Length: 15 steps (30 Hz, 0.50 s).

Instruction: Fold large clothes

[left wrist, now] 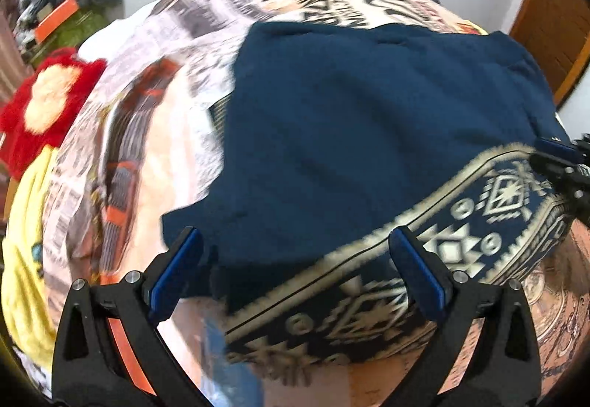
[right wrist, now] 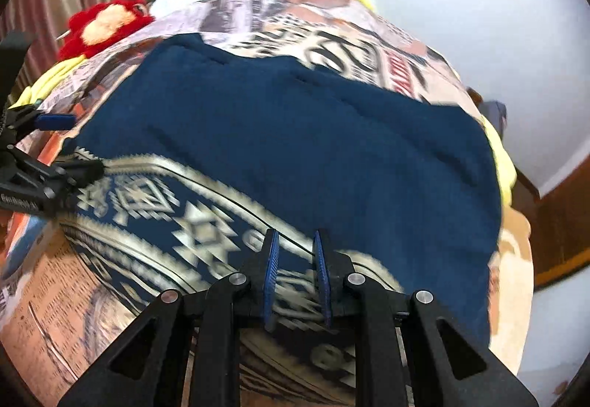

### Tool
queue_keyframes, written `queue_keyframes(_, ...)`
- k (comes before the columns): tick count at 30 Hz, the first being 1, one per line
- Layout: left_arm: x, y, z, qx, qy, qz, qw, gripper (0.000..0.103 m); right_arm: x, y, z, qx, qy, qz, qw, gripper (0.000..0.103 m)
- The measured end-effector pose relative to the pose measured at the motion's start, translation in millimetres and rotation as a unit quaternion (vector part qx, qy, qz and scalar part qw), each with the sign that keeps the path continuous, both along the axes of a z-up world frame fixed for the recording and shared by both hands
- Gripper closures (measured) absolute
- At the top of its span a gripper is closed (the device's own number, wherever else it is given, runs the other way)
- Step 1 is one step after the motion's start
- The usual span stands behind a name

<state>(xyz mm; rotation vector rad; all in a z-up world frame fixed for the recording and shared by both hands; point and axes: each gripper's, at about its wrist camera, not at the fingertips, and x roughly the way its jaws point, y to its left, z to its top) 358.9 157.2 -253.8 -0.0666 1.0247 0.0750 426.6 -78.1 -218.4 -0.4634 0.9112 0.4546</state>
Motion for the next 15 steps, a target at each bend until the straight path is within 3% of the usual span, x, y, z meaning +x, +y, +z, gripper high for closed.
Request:
queue_keyframes(3,-6.2,12.7,-4.4,0.008,0.010,0.022,0.9997,0.000,-0.2,-19.8,0.7,0.007,0.007,-0.008,1.000,0.088)
queue_keyframes(8,-20.2,26.1,-18.6,0.044,0.027,0.041,0.9978,0.000,-8.2,-44.4,-0.1,-0.023,-0.016,-0.025,0.999,0.088)
queue_keyframes(9,-23.4,28.2,-20.7,0.044,0.029,0.043,0.9977,0.000,-7.5,-49.8,0.1,-0.019,-0.012,-0.029,0.999,0.084)
queue_keyframes(10,-26.2,30.3,-22.1,0.044,0.030,0.045,0.9976,0.000,-7.3,-56.4,1.1,-0.022,-0.015,-0.043,0.999,0.053)
queue_keyframes(11,-27.5,32.0,-23.7,0.045,0.031,0.048,0.9974,0.000,-6.6,-60.6,1.6,-0.035,-0.029,-0.061,0.997,0.013)
queue_keyframes(12,-30.3,33.8,-25.2,0.045,0.031,0.052,0.9972,0.000,-6.0,-68.1,2.2,-0.050,-0.050,-0.081,0.994,0.007)
queue_keyframes(13,-31.5,35.1,-25.7,0.044,0.031,0.054,0.9971,0.000,-5.4,-77.4,2.7,-0.036,-0.045,-0.081,0.995,0.007)
queue_keyframes(15,-36.1,36.9,-26.2,0.045,0.032,0.060,0.9967,0.000,0.7,-98.9,1.6,0.011,0.003,-0.101,0.995,0.007)
